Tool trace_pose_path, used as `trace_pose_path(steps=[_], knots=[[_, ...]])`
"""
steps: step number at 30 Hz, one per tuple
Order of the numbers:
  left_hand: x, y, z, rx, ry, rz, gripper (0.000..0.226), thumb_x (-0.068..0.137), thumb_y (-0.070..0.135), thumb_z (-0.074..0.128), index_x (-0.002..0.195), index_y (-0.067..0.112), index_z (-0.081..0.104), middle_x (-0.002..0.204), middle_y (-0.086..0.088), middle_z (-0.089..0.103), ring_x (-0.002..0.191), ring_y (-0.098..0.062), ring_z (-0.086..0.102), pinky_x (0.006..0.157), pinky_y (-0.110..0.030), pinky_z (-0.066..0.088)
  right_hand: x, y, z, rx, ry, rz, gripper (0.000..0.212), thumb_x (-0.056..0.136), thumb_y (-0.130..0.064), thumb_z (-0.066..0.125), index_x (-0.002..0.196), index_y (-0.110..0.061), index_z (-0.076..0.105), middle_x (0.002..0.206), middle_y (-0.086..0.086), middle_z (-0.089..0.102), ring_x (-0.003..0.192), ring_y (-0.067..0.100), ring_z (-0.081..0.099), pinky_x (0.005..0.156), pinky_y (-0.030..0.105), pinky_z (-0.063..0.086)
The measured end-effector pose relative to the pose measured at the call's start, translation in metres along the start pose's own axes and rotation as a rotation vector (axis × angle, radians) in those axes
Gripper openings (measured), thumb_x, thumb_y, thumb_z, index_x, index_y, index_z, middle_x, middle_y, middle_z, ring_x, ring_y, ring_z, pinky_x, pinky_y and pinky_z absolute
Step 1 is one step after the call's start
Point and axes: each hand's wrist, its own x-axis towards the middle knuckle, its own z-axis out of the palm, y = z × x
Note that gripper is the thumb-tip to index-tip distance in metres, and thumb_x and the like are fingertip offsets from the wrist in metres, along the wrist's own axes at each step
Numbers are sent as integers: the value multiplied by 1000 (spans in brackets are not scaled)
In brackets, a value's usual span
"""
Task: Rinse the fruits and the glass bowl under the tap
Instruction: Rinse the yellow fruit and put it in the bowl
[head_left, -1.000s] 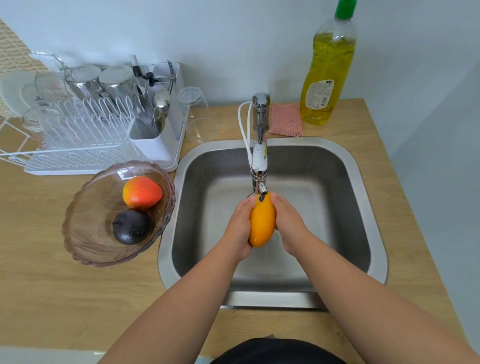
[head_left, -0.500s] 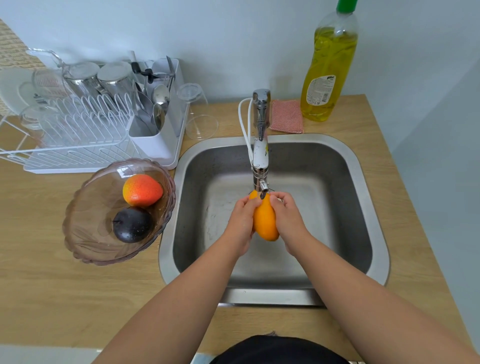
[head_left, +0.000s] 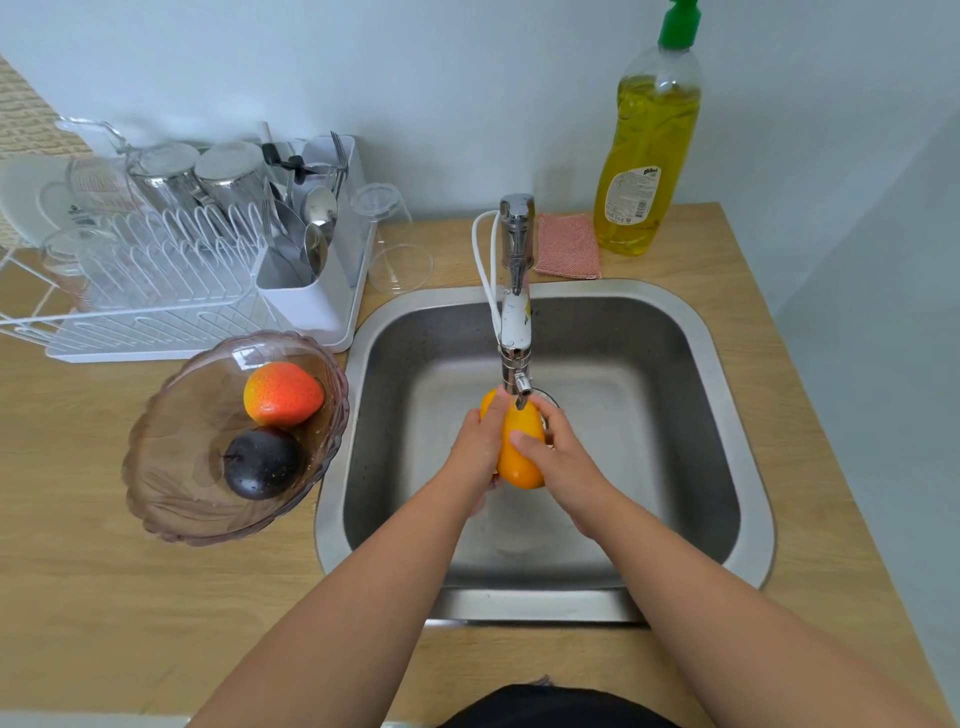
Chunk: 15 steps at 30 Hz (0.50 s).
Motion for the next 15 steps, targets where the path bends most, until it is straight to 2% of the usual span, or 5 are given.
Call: trace_pose_path(steps=[3, 6, 8, 11, 15], knots=[[-3, -4, 1, -39, -58, 83, 43, 99, 60, 47, 131, 32, 50, 127, -5, 64, 112, -28, 66, 96, -52, 57, 4, -6, -2, -30, 94, 20, 29, 95, -44, 55, 121, -44, 42, 125, 5, 53, 105, 21, 60, 88, 40, 55], [-3, -6, 0, -50, -89, 186, 34, 100, 51, 50, 131, 36, 49, 132, -5, 60, 117, -28, 62, 99, -55, 54, 10, -8, -2, -108, 128, 134, 38, 95, -61, 41, 123, -36, 44, 128, 4, 53, 108, 25, 58, 95, 49, 51], [-4, -8, -1, -57, -95, 234, 32, 102, 46, 50, 133, 38, 48, 134, -3, 57, 118, -28, 60, 98, -52, 55, 9, -10, -4, -114, 106, 221, 46, 96, -64, 33, 129, -33, 42, 125, 5, 54, 105, 27, 59, 88, 47, 54], [-5, -9, -1, -116, -48, 250, 19, 107, 35, 43, 122, 43, 52, 132, -4, 57, 115, -27, 59, 91, -47, 57, 1, -9, -7, -38, 12, 284, 46, 98, -61, 30, 130, -30, 40, 111, 12, 61, 78, 26, 64, 65, 36, 57], [-3, -7, -2, -115, 63, 242, 25, 108, 35, 36, 113, 47, 56, 134, -4, 56, 121, -26, 56, 103, -54, 51, -3, 3, -7, -28, -26, 123, 49, 100, -48, 43, 144, -30, 36, 119, 7, 58, 84, 24, 63, 66, 31, 53]])
